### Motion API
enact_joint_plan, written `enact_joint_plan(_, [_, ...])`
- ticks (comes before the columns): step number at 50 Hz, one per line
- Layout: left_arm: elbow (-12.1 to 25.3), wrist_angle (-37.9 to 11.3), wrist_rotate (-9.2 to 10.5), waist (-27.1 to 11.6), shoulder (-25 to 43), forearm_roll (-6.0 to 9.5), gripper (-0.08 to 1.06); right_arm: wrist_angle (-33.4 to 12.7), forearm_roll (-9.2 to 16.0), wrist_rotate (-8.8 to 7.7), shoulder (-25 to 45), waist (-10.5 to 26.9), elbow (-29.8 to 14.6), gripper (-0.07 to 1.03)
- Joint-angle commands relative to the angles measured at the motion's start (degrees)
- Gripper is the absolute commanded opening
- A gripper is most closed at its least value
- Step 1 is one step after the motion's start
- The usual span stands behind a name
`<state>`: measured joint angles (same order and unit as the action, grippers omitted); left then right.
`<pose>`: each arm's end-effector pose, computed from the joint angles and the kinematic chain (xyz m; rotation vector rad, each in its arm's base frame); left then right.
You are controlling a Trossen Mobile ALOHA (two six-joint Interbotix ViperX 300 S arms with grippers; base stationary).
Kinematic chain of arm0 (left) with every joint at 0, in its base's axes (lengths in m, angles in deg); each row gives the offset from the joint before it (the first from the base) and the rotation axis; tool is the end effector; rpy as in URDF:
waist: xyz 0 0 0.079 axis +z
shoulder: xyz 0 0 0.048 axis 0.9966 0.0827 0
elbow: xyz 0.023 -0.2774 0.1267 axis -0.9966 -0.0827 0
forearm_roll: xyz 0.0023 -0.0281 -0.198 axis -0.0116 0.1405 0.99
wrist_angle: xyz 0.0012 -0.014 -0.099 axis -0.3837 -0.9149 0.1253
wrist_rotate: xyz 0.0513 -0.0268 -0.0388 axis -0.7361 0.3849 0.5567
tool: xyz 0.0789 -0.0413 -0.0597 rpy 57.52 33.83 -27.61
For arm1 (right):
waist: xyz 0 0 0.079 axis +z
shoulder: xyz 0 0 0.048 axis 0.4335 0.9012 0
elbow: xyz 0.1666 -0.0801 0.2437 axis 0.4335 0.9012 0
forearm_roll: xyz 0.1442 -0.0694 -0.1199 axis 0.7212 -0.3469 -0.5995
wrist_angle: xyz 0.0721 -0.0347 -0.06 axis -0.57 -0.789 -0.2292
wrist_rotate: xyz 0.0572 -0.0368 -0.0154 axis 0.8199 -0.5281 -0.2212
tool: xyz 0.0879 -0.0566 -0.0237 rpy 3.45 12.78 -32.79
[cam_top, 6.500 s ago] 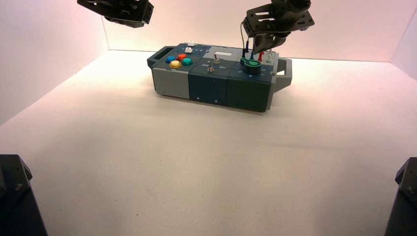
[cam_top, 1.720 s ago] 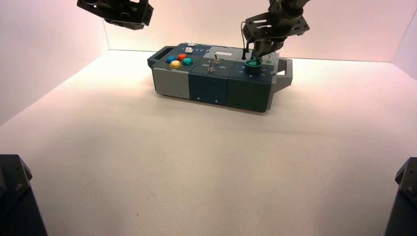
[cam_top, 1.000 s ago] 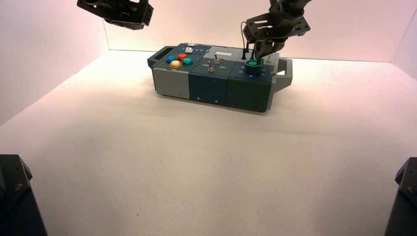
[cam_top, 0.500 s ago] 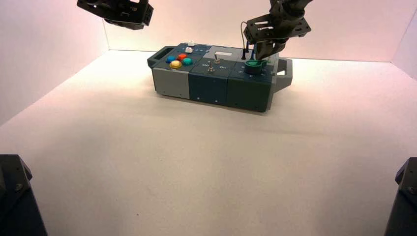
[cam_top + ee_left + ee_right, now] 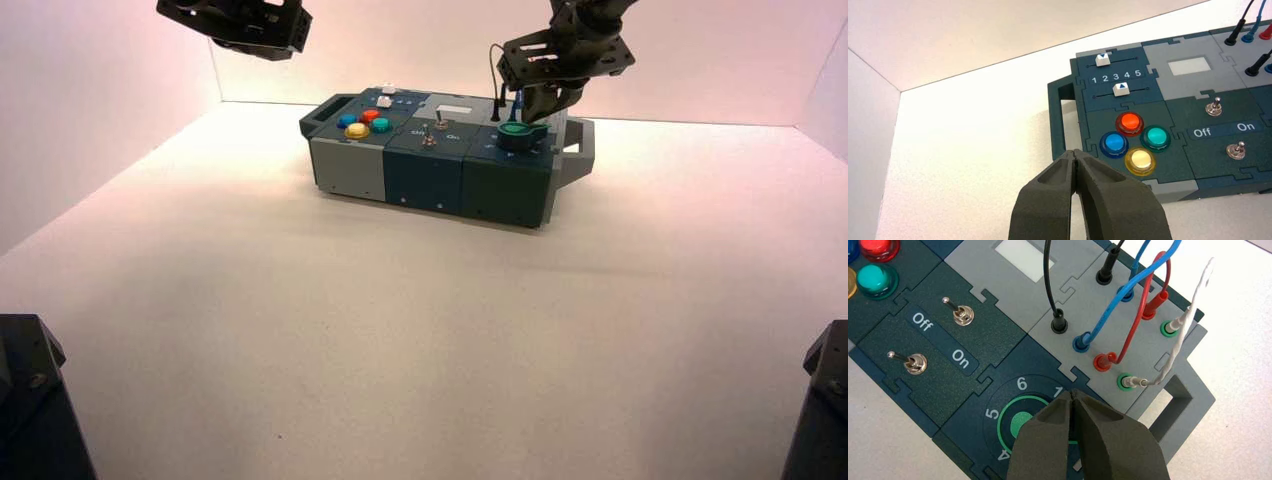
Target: Turn the knob to position 2.
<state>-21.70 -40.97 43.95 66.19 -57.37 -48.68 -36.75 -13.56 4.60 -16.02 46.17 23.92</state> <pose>0.3760 -0.1212 0.1108 0.2588 0.5878 -0.3214 0.3936 0.1491 0.0534 -0.2113 0.9710 0.3596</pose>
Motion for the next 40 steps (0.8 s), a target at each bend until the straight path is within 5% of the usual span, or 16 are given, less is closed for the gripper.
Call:
enact_joint_plan(1, [0.62,0.53,0.18,0.26,-1.23,0.09,-0.03,0.26,-0.09,-0.09,-2.11,-0.26,-0.53,-0.02])
enact_joint_plan(40, [0.62,0.53,0.18,0.26,-1.23,0.09,-0.03,1.76,0.0,-0.09,-1.76,-0.26,-1.49,-0.02])
